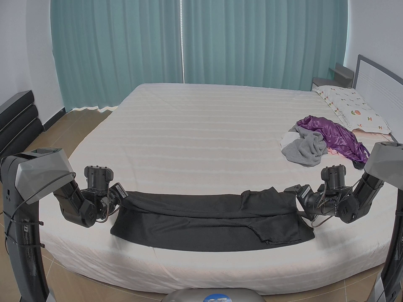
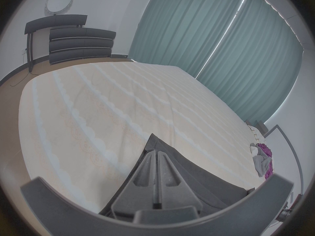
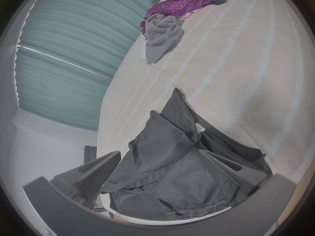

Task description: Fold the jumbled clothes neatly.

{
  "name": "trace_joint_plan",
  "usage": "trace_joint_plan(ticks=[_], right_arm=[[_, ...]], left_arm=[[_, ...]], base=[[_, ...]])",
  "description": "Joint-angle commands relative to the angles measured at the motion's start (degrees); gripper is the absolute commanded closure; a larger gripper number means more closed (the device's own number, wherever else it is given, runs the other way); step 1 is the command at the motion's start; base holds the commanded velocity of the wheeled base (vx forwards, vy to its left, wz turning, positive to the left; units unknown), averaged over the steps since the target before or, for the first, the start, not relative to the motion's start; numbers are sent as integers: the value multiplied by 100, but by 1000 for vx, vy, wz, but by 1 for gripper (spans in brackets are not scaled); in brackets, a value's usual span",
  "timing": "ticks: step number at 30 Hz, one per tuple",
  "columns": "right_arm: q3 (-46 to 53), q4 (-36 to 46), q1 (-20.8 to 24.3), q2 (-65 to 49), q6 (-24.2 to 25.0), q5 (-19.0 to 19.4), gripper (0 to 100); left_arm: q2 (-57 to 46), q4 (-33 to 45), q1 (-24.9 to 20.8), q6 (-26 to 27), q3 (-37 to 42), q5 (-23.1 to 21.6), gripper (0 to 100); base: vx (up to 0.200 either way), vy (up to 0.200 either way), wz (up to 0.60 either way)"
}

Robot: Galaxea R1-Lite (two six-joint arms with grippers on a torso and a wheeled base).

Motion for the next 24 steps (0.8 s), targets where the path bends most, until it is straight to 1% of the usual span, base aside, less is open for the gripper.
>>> trace_joint_plan(ticks=[1, 5, 8, 13, 16, 24], right_arm=[[14, 15, 77, 5, -7, -28, 0], [14, 85, 156, 40, -16, -124, 0], [-65, 243, 200, 146, -33, -335, 0], [-109, 261, 227, 225, -51, -405, 0], [-232, 287, 218, 287, -60, -485, 0], [-830, 700, 218, 559, -60, -634, 0]], left_arm=[[-200, -1, -1, 9, 80, 2, 100], [-324, -1, -1, 9, 89, 2, 100], [-359, -18, 8, 9, 106, 2, 100], [-332, -27, 8, 9, 115, -7, 100], [-332, -27, 8, 9, 115, -7, 100], [-332, -36, 16, 9, 106, -7, 100]], base=[[0, 0, 0], [0, 0, 0], [0, 0, 0], [0, 0, 0], [0, 0, 0], [0, 0, 0]])
